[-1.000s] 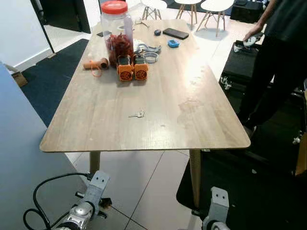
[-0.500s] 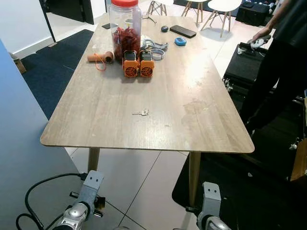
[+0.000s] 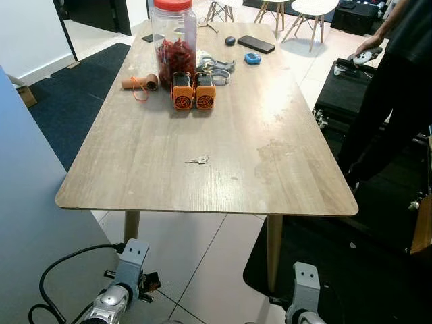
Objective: Hang keys on a hook
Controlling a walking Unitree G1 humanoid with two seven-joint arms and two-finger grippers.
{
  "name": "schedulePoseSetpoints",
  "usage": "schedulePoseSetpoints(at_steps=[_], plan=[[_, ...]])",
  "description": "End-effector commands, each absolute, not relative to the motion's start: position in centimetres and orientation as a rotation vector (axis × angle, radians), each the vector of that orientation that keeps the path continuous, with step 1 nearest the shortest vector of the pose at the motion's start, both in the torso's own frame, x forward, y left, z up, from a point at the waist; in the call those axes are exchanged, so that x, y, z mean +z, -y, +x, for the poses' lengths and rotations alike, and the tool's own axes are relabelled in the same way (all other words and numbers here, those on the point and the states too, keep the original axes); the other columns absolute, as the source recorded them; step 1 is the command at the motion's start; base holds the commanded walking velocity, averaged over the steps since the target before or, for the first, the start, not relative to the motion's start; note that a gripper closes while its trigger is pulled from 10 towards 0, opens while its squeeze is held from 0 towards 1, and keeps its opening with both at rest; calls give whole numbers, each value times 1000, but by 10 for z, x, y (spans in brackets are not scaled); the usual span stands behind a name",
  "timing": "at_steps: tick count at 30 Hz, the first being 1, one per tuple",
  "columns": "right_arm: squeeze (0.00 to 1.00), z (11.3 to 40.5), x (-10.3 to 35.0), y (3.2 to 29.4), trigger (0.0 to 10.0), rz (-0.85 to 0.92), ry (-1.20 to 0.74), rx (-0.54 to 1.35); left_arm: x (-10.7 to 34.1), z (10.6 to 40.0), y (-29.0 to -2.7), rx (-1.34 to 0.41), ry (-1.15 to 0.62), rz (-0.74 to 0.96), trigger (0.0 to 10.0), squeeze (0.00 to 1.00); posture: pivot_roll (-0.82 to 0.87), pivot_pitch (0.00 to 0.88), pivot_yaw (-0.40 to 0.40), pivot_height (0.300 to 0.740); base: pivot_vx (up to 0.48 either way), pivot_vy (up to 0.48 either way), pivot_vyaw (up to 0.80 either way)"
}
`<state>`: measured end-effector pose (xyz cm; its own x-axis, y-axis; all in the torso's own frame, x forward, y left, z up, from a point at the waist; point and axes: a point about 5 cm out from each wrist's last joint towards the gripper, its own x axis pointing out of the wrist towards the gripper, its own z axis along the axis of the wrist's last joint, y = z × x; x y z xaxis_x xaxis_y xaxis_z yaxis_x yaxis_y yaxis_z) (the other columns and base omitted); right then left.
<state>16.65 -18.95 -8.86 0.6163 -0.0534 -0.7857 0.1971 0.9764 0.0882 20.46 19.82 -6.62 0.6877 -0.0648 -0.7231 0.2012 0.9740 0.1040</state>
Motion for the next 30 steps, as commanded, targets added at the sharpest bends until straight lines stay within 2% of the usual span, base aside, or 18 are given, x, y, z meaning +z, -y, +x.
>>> schedulePoseSetpoints(at_steps=[1,10,30], plan=[[0,164,-89,191,10000,172,-889,-163,-67,205,-195,-151,-808,177,10000,0,91,33,-40,740,0,0,0],[0,163,-90,187,10000,223,-898,-136,-68,203,-197,-155,-810,180,10000,0,94,24,-39,740,0,0,0],[0,160,-91,188,10000,218,-909,-144,-69,201,-197,-150,-817,181,10000,0,94,25,-38,740,0,0,0]])
